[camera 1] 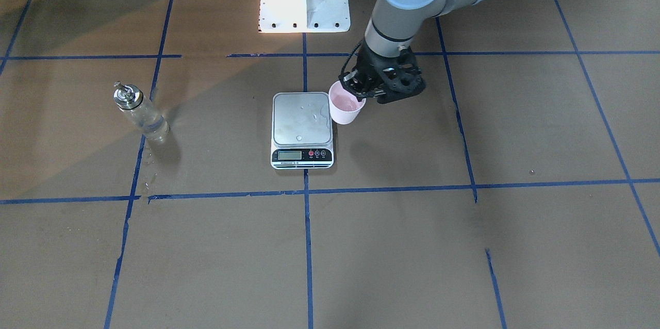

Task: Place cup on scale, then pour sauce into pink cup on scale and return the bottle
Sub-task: 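Carry the pink cup with the left gripper and set it on the scale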

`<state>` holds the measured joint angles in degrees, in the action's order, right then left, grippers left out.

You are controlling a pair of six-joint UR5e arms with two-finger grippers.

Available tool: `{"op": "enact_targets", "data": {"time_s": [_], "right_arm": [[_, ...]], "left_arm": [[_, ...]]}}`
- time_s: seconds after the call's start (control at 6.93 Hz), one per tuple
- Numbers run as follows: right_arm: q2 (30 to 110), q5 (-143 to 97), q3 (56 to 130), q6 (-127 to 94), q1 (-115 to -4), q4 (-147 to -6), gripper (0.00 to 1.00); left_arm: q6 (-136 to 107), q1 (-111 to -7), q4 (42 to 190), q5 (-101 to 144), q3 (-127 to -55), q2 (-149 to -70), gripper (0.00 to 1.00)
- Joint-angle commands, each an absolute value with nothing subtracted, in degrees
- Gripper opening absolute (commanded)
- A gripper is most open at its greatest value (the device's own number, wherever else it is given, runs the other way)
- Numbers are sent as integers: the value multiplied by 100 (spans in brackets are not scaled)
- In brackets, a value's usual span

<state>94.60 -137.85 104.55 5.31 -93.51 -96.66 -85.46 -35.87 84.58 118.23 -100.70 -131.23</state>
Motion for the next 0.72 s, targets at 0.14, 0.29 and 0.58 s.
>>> {"op": "enact_targets", "data": {"time_s": [0.14, 0.29, 0.58], "right_arm": [[9431, -13790, 10450, 501, -9352, -9668, 100], [9439, -13799, 10450, 501, -9352, -9668, 100], [9431, -13799, 10468, 501, -9352, -9668, 100]], "left_arm": [[-8956, -3217, 8912, 11637, -9265, -13639, 0], [-8956, -3130, 8999, 11637, -9211, -13658, 0], [-8939, -3085, 9350, 11637, -8948, -13658, 0]]}}
